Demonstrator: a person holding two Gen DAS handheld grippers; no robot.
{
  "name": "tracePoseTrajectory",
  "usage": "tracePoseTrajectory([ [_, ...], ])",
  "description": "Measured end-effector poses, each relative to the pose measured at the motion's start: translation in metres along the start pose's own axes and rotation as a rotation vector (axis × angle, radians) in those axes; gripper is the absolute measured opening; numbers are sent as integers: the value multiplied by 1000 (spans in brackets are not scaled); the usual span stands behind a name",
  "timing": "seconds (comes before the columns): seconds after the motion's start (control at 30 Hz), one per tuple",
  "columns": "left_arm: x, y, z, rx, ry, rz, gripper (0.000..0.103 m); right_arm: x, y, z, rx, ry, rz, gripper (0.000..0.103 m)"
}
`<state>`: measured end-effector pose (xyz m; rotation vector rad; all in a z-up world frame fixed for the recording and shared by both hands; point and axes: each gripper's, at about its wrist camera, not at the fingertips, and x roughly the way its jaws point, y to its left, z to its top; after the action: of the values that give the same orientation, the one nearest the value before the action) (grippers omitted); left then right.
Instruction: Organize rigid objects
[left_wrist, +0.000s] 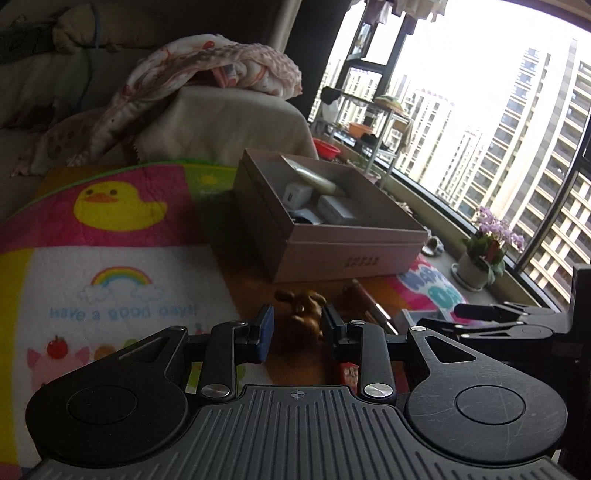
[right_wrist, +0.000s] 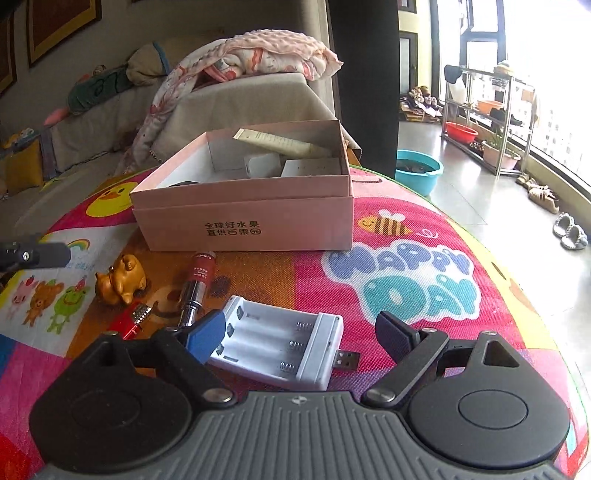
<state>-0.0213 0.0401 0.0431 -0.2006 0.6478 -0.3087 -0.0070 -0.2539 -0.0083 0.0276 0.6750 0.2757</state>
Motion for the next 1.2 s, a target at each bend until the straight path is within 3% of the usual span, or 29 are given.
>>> tracePoseTrajectory([
  [0.33, 18, -42, -28, 143, 107, -21, 31, -11, 31, -7, -170, -13, -19, 89],
  [0.67, 45, -56, -24, 149, 122, 19, 31, -9, 16, -11, -90, 20, -51, 91],
  [0.8, 45, -65, -6, 132, 78, -24, 31, -10, 14, -13, -83, 13, -43, 92],
  [1.0, 94, -80, 13, 148, 121, 15, 32, -8, 8, -14, -46, 18, -31, 94],
  [1.1, 117, -76, 15, 89, 151, 9, 45, -10, 8, -17, -44, 24, -22, 94],
  [1.2, 123, -82, 13, 148, 133, 31, 42, -11, 8, -22, -50, 23, -13, 96],
])
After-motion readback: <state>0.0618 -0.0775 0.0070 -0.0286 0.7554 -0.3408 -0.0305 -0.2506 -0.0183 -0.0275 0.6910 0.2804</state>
